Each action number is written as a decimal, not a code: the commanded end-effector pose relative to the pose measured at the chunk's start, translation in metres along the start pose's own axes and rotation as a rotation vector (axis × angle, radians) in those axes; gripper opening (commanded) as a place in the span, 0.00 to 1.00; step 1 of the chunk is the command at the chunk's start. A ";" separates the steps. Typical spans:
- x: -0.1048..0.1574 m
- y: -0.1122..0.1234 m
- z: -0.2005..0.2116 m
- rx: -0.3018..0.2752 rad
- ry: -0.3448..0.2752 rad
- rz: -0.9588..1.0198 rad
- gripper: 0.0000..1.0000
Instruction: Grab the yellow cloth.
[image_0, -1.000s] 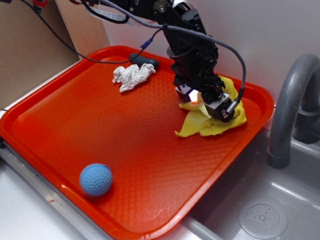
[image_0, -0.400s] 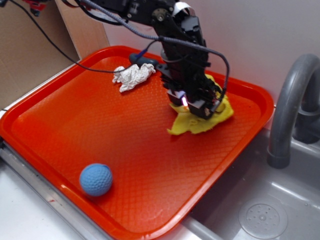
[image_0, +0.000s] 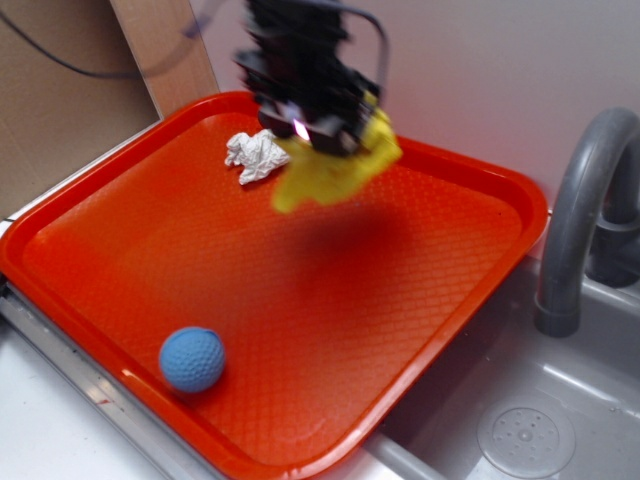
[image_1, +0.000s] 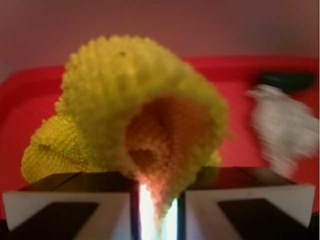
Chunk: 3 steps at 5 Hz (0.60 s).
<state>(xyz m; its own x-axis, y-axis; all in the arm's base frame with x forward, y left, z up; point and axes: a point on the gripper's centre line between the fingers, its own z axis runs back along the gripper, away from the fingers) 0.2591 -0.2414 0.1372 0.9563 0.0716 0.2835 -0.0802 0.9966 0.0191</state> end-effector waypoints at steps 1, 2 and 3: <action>-0.020 0.100 0.115 -0.094 -0.080 0.178 0.00; -0.037 0.131 0.136 -0.060 -0.123 0.249 0.00; -0.046 0.136 0.136 -0.131 -0.114 0.240 0.00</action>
